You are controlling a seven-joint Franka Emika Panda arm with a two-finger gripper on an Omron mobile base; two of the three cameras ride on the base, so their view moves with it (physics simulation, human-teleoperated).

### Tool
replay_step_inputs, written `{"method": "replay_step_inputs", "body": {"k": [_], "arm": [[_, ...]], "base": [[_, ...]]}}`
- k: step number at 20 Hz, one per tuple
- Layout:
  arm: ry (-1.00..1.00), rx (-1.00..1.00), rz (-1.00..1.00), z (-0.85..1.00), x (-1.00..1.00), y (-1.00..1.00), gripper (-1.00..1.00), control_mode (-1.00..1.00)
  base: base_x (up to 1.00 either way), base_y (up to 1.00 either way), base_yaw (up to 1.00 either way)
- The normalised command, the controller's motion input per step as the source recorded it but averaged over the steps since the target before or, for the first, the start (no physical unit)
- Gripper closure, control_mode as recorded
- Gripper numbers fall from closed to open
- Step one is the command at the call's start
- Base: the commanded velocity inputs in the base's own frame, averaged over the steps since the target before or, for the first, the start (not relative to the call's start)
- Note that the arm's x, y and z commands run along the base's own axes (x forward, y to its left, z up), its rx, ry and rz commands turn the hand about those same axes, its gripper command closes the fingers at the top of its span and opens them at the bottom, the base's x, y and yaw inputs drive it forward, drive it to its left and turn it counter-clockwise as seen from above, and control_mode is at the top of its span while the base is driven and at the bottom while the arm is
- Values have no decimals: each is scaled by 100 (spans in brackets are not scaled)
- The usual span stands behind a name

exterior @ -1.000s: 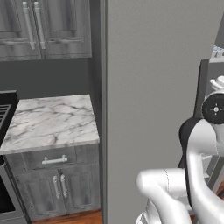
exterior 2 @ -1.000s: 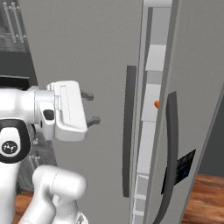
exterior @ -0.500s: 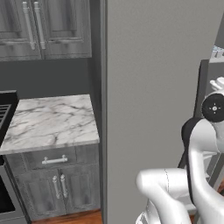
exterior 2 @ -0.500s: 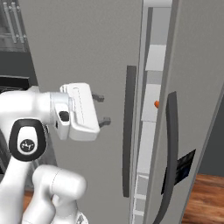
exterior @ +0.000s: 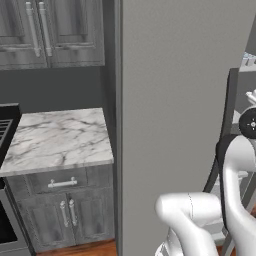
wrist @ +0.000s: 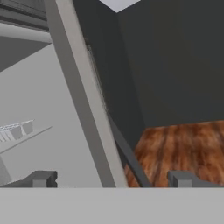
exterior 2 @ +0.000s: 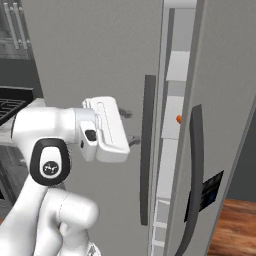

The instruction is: Open the freezer door, pick up the ice cube tray from the freezer, and place it on the dining counter.

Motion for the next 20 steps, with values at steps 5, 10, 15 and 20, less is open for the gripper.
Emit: {"method": "replay_step_inputs", "body": {"k": [5, 10, 15, 20], "arm": [[0, 0, 0, -13, 17, -10, -100, -100], [0, 0, 0, -14, 20, -7, -100, -100], [-1, 0, 0, -6, 13, -17, -100, -100], [-1, 0, 0, -10, 15, -13, -100, -100]], "base": [[0, 0, 0], [0, 0, 0], [0, 0, 0], [0, 0, 0]]}}
